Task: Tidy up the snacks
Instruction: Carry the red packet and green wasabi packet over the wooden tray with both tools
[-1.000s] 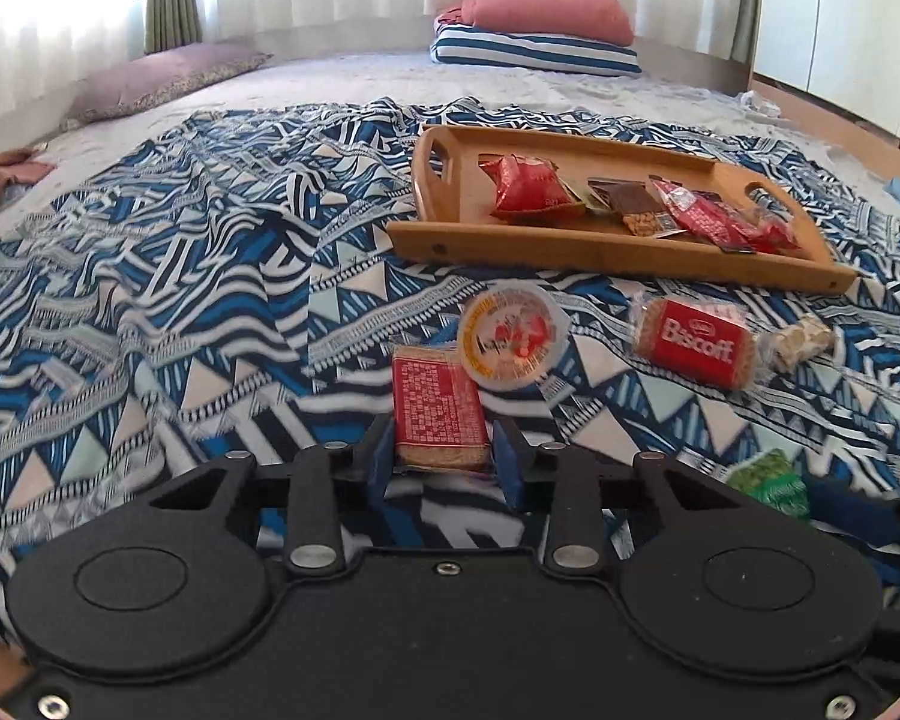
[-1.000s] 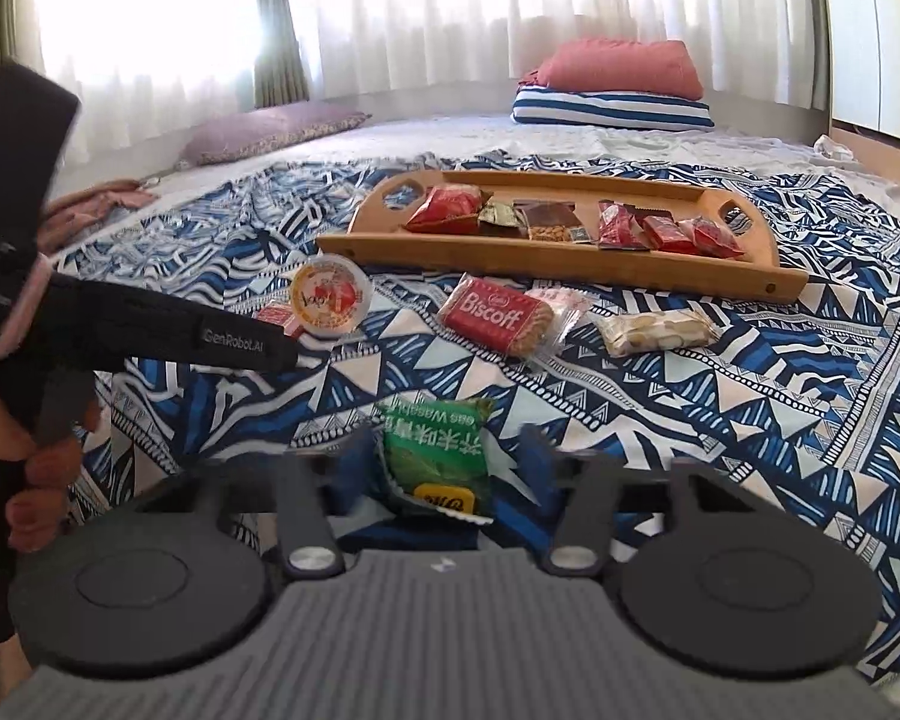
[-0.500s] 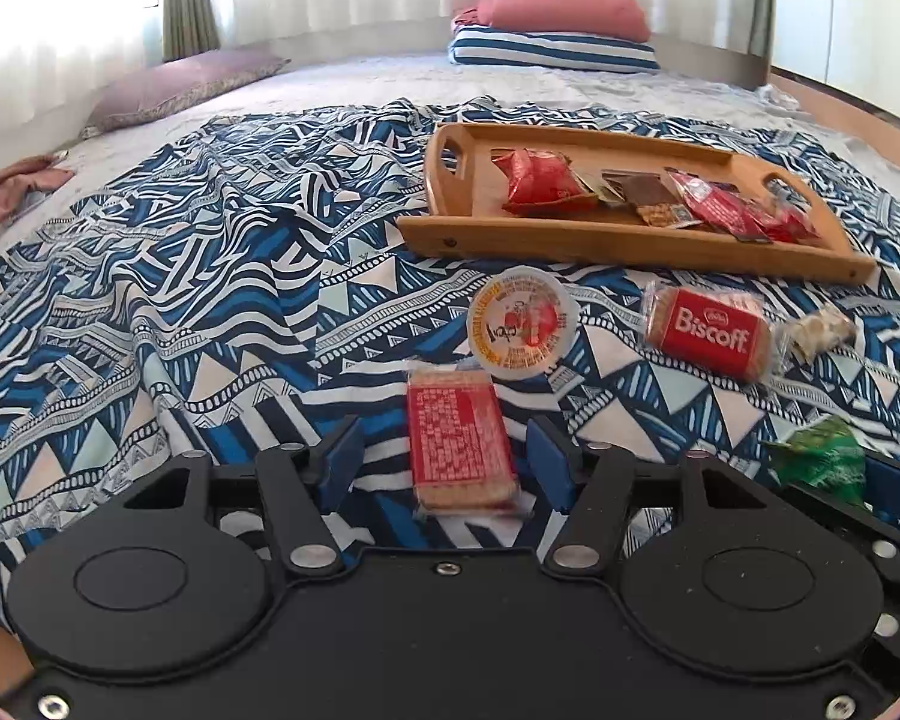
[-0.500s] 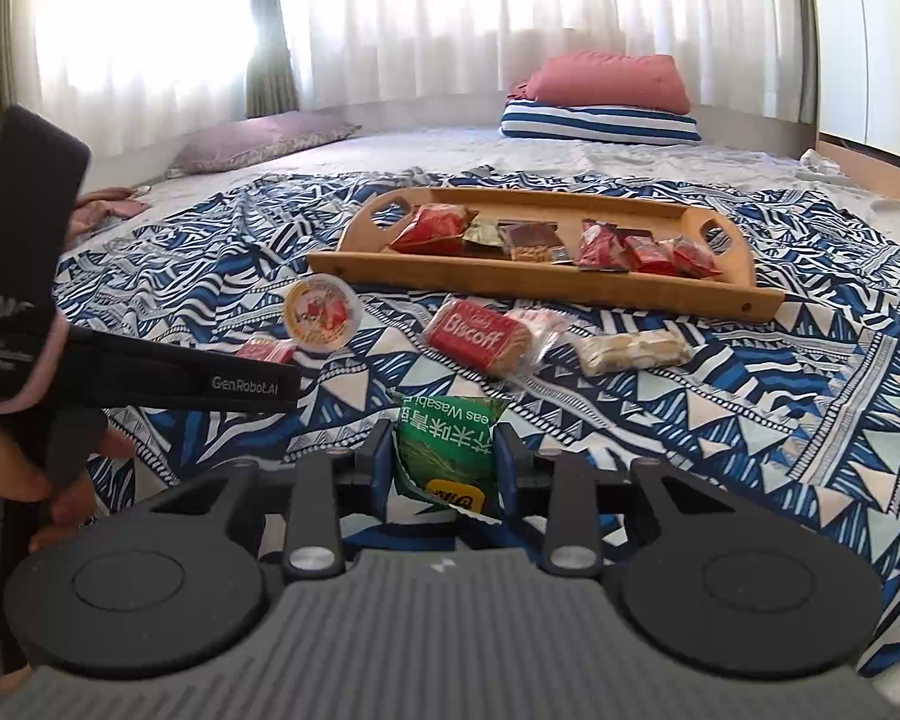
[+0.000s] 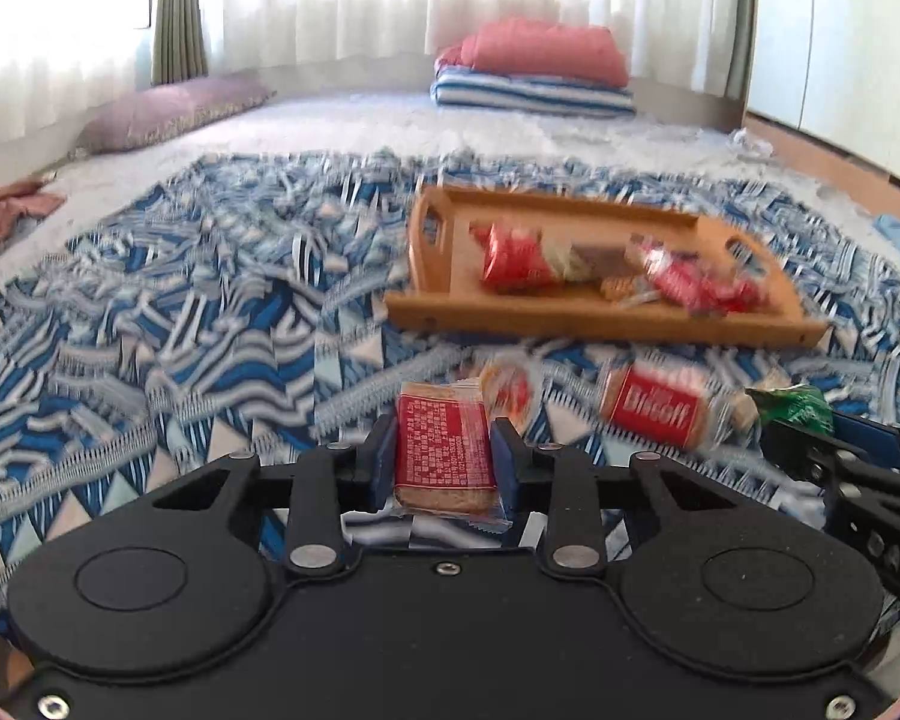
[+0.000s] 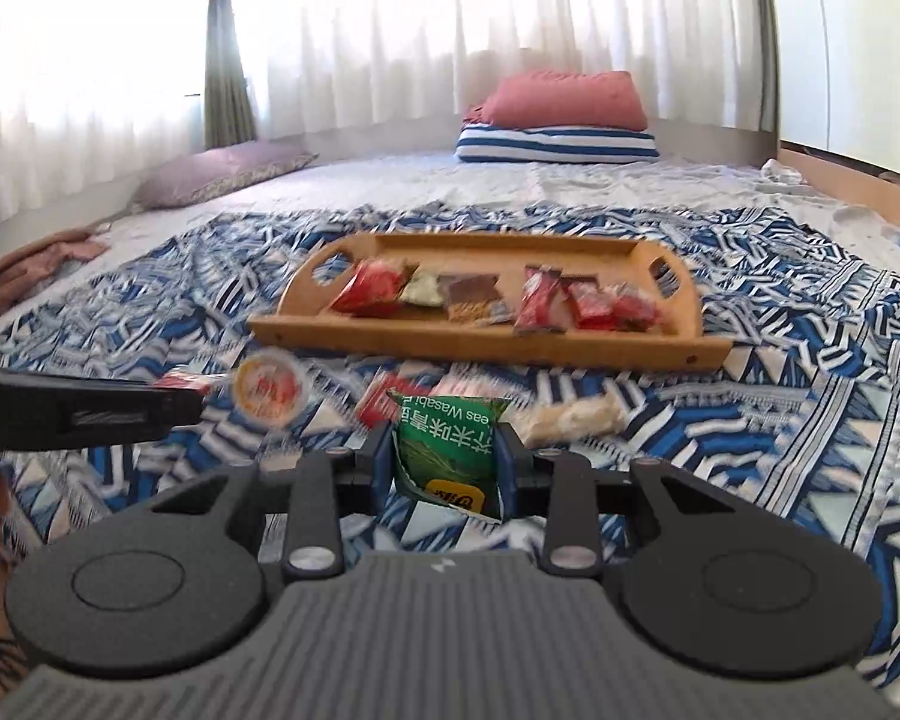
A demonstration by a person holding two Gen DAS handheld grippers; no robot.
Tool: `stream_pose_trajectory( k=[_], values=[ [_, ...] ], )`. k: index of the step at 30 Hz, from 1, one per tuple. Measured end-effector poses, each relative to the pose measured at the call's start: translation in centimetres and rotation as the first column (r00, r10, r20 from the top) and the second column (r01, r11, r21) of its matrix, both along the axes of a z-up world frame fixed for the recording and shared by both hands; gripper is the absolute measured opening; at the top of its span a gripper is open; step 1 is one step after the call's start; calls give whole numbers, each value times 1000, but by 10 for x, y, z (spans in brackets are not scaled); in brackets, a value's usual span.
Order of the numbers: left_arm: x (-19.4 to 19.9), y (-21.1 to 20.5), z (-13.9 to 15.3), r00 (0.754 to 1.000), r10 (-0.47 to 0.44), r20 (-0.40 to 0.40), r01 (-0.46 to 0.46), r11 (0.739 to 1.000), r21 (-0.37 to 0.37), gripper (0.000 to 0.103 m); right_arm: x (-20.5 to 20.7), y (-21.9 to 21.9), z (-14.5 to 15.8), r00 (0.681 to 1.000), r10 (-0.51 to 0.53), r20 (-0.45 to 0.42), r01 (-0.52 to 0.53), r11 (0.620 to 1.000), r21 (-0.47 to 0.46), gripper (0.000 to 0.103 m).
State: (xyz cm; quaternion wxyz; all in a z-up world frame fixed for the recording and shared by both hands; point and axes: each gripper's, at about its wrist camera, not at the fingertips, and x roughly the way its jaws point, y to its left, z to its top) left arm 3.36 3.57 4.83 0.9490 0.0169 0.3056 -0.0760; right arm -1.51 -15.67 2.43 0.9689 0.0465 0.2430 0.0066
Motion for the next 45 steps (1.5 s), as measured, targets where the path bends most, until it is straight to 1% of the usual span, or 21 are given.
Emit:
stream_pose_trajectory(
  k=[4,9,13,15,17,19,22,25,30,34,39,45],
  values=[
    [4,1,20,999,-23,26,24,999,-44,31,12,-13,14,999,-26,19,25,1000,16,39],
    [23,-1,39,998,-46,31,48,997,-65,31,30,-34,28,998,-51,21,50,998,45,39],
    [49,-5,54,997,-64,32,66,995,-77,31,50,-56,40,997,-82,13,81,994,79,39],
    [64,-9,62,997,-72,37,74,994,-75,31,62,-67,45,996,-92,11,91,993,81,39],
    [81,-11,69,996,-81,27,83,993,-89,31,74,-77,51,995,-101,9,100,992,78,39],
    [100,-16,73,996,-91,15,92,991,-98,31,88,-87,56,994,-109,9,107,991,77,39],
    [130,-25,76,995,-100,8,101,991,-91,31,112,-103,64,993,-117,-1,116,990,78,39],
    [160,-33,74,993,-114,-14,112,989,-97,31,137,-119,66,992,-122,-26,124,988,88,39],
    [211,-41,67,990,-130,-56,121,983,-141,31,183,-134,59,989,-116,-90,124,989,84,39],
    [250,-52,55,986,-141,-94,130,985,-113,31,224,-142,48,982,-119,-145,130,989,69,39],
    [285,-65,31,979,-146,-143,130,985,-117,31,269,-154,20,962,-156,-223,176,982,72,39],
    [308,-78,6,971,-149,-188,137,988,-73,31,292,-156,-2,948,-153,-280,179,981,70,39]
  ],
)
